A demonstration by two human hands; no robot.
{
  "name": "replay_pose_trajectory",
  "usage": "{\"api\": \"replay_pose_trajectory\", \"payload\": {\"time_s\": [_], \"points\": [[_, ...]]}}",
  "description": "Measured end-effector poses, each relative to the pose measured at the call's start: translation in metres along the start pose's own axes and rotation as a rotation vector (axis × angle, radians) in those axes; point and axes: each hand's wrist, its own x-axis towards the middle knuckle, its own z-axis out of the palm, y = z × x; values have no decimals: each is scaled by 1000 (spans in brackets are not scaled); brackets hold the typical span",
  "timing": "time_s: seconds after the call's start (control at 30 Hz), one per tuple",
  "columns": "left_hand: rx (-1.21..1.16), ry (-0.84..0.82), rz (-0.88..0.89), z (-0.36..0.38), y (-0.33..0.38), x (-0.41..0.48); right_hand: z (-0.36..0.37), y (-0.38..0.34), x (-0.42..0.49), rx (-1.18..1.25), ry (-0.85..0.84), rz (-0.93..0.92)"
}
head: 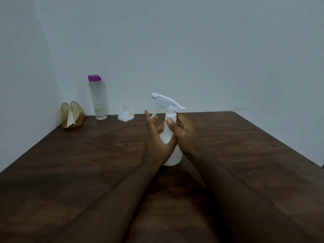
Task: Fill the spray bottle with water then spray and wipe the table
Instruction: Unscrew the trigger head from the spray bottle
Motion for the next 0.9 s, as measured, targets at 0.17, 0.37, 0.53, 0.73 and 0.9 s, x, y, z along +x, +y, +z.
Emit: {"api": "replay_pose_trajectory", "payload": {"time_s": [0.17,0.37,0.53,0.73,0.9], "points": [[53,26,-45,9,7,4,3,-6,1,-52,146,4],[61,54,-71,14,6,6,2,-6,6,-126,256,1],[69,42,-93,12,8,8,6,-4,6,-32,274,7],[68,-9,-94,6,9,9,1,-10,5,-14,174,4],[6,0,-130,8,9,8,0,-11,2,21,144,-2]]}}
